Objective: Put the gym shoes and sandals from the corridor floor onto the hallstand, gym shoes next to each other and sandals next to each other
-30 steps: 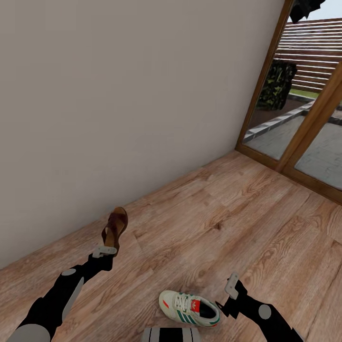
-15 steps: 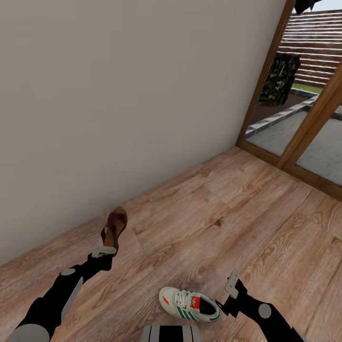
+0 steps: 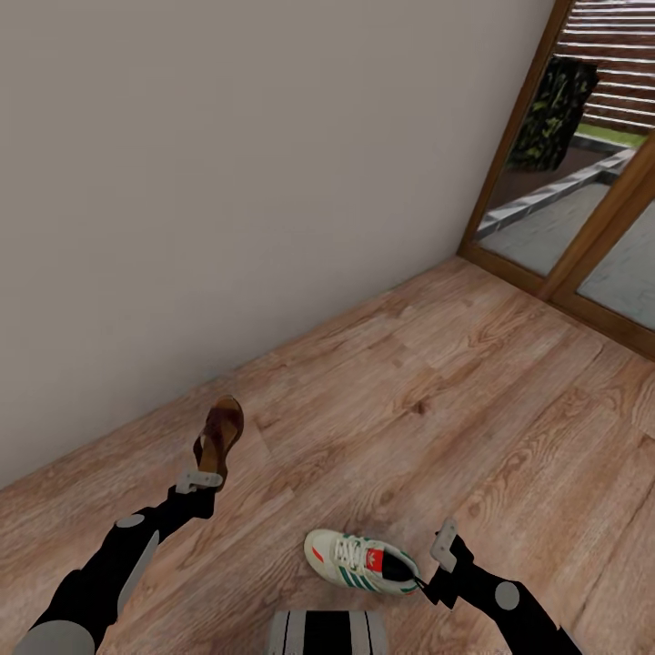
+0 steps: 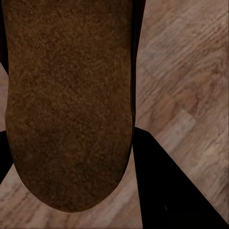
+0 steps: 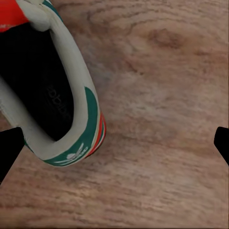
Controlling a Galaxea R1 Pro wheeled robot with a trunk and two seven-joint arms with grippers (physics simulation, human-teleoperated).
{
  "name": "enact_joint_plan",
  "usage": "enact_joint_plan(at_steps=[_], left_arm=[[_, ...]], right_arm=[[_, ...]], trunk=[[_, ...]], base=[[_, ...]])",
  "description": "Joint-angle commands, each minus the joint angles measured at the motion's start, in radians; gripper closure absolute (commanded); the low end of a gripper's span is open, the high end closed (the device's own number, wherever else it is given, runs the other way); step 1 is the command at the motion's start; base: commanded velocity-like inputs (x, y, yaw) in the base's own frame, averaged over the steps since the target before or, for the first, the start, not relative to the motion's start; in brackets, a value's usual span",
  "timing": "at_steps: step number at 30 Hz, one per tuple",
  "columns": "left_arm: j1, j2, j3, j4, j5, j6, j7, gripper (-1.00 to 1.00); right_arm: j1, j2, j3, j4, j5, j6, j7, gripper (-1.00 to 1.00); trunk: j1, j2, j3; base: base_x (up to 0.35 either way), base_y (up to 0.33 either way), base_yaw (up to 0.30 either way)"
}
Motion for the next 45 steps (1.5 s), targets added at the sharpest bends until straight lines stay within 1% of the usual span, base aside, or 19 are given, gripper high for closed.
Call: enact_joint_plan(at_steps=[1,3,5,8,9,10,11,15,21,29,38,44,45], left_arm=[[0.0,0.0,0.002,-0.002,0.002,0.008,-0.007,1.0],[0.0,0.0,0.002,-0.002,0.002,0.008,-0.007,1.0],[0.0,0.0,0.002,-0.002,0.0,0.008,-0.007,1.0],[0.0,0.0,0.002,-0.002,0.0,0.008,-0.007,1.0],[0.0,0.0,0.002,-0.002,0.0,0.008,-0.007,1.0],[0.0,0.0,0.002,-0.002,0.0,0.008,-0.007,1.0],[0.0,0.0,0.002,-0.002,0.001,0.008,-0.007,1.0],[0.0,0.0,0.002,-0.002,0.001,0.008,-0.007,1.0],[0.0,0.0,0.002,-0.002,0.001,0.008,-0.007,1.0],[0.0,0.0,0.002,-0.002,0.001,0.008,-0.007,1.0],[0.0,0.0,0.002,-0.002,0.001,0.008,-0.007,1.0],[0.0,0.0,0.002,-0.002,0.001,0.008,-0.007,1.0],[0.0,0.0,0.002,-0.002,0.001,0.008,-0.007,1.0]], right_arm=[[0.0,0.0,-0.003,0.0,0.011,-0.007,0.004,-1.0],[0.0,0.0,-0.003,0.0,0.011,-0.006,0.004,-1.0],[-0.001,0.0,-0.001,-0.003,0.014,-0.004,0.005,-1.0],[0.0,0.0,0.013,-0.005,0.016,-0.003,0.005,-1.0],[-0.001,0.0,0.032,-0.006,0.017,-0.003,0.005,-1.0],[-0.001,0.0,0.104,-0.008,0.017,0.0,0.002,-1.0],[-0.001,0.0,0.117,-0.009,0.017,0.0,0.002,-1.0],[-0.001,0.0,0.129,-0.01,0.017,0.0,0.0,-1.0],[-0.002,0.0,0.13,-0.011,0.017,0.0,-0.002,-1.0],[-0.002,0.0,0.13,-0.011,0.016,-0.001,-0.003,-1.0],[-0.002,0.0,0.131,-0.011,0.016,-0.001,-0.004,-1.0],[-0.002,0.0,0.13,-0.016,0.016,-0.001,-0.005,-1.0],[-0.002,0.0,0.13,-0.019,0.016,-0.001,-0.005,-1.0]], trunk=[[0.0,-0.001,-0.006],[0.001,-0.001,-0.017],[0.001,-0.001,-0.019],[0.001,-0.001,-0.019],[0.001,-0.001,-0.02],[0.001,-0.001,-0.02],[0.001,-0.001,-0.02],[0.001,-0.001,-0.02],[0.004,-0.002,-0.047],[0.004,-0.002,-0.057],[0.004,-0.002,-0.059],[0.006,-0.004,-0.087],[0.006,-0.004,-0.088]], base=[[0.0,0.0,0.0],[0.0,0.0,0.0],[0.0,0.0,0.0],[0.0,0.0,0.0],[0.0,0.0,0.0],[0.0,0.0,0.0],[0.0,0.0,0.0],[0.0,0.0,0.0],[0.0,0.0,0.0],[0.0,0.0,0.0],[0.0,0.0,0.0],[0.0,0.0,0.0],[0.0,0.0,0.0]])
